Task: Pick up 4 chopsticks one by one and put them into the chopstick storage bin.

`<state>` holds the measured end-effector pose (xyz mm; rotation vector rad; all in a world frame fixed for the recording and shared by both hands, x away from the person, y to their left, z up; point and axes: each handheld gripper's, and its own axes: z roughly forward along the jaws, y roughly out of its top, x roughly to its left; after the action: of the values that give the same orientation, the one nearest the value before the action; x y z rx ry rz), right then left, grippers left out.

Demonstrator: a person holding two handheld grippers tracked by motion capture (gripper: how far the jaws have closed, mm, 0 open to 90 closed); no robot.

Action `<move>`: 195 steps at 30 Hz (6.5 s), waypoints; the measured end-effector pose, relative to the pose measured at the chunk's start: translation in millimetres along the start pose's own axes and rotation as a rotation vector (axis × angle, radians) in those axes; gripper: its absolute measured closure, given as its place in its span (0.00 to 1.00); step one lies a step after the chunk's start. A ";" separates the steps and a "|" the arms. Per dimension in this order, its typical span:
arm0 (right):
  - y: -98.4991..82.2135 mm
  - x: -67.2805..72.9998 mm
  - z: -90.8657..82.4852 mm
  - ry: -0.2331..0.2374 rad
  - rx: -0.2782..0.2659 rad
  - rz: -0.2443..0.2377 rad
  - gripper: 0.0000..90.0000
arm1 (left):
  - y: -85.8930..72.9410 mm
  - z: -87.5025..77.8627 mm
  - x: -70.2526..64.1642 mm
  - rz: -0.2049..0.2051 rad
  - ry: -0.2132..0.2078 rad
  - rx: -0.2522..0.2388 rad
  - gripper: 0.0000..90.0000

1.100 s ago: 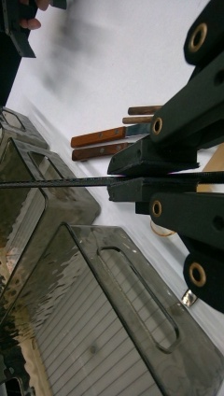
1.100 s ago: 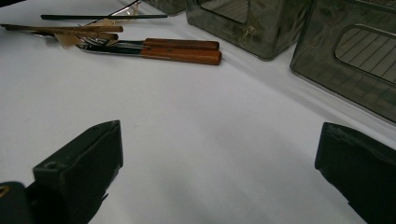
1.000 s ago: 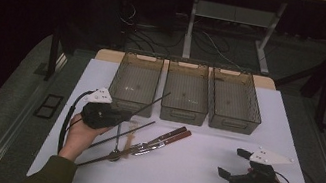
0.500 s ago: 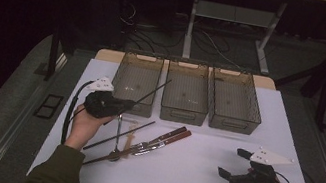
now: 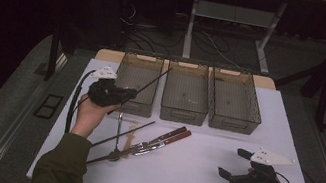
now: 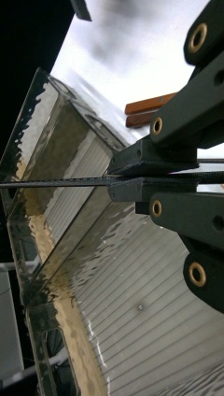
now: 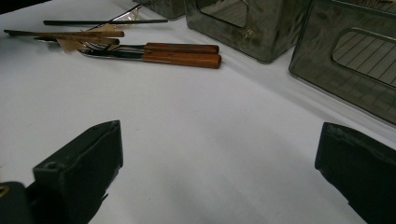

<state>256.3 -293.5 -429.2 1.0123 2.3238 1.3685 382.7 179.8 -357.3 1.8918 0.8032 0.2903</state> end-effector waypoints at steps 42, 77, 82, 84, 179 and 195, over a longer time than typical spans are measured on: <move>0.6 -0.5 -1.9 0.011 -0.015 0.011 0.01 | 17.1 53.0 62.0 -0.083 0.238 0.051 0.95; 0.9 -1.8 -3.5 0.014 -0.029 0.024 0.01 | 12.1 62.0 61.5 -0.091 0.283 0.123 0.61; 1.0 -2.2 -4.3 0.016 -0.034 0.025 0.01 | 14.2 60.1 52.8 -0.052 0.229 0.135 0.54; 1.0 -2.3 -4.1 0.016 -0.032 0.025 0.01 | 14.8 57.5 49.8 -0.038 0.214 0.136 0.52; -0.5 -1.1 -1.9 0.000 -0.008 0.011 0.01 | -104.6 -16.5 -14.0 0.090 -0.063 0.230 0.83; -0.5 -1.2 -2.0 -0.001 -0.009 0.011 0.01 | -107.0 -10.4 -12.0 0.107 -0.069 0.267 0.87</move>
<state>255.9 -295.8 -428.7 1.0248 2.3128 1.3808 325.3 207.6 -444.7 2.1871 0.7236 0.1890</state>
